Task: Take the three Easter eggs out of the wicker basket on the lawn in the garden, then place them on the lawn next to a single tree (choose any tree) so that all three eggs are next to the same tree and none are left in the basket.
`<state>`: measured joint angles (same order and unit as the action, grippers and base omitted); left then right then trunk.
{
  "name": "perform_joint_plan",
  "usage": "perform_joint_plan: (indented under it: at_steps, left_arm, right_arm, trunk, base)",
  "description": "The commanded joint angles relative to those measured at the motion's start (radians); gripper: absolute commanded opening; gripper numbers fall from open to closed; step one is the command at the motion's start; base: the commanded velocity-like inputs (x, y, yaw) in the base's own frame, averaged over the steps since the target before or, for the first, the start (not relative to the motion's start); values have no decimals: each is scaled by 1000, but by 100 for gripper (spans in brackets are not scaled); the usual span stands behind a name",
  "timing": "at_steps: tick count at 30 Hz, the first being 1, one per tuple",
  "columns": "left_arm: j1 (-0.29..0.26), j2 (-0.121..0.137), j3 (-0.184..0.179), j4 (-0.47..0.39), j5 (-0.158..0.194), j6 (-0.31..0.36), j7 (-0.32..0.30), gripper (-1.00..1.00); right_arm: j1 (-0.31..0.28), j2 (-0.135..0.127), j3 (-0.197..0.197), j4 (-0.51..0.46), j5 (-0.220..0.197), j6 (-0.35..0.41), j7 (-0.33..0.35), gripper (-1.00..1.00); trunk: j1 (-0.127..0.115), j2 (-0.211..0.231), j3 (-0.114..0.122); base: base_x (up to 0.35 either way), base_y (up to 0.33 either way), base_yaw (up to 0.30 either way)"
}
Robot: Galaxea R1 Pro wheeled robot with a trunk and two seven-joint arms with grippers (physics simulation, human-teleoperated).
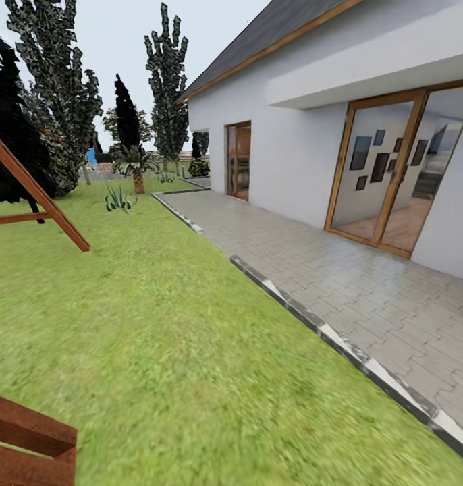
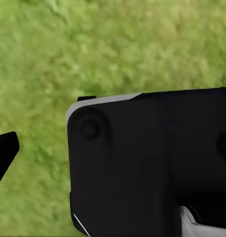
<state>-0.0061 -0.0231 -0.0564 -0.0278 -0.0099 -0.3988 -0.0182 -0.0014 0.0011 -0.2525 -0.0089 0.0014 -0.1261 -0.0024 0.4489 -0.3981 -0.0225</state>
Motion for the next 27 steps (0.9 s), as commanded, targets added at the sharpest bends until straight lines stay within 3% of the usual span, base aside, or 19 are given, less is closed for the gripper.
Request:
perform_joint_plan:
  at_steps: [1,27]
  left_arm:
    - [-1,0,-5,0,-1,-3,1,100]
    - [0,0,-5,0,-1,-5,1,100]
  right_arm:
    - [0,0,-4,0,0,-3,0,100]
    - [0,0,-4,0,-1,-3,-1,100]
  trunk:
    - [1,-2,-2]
    - [1,-2,-2]
  base:
    - [269,-193,259]
    - [269,-168,277]
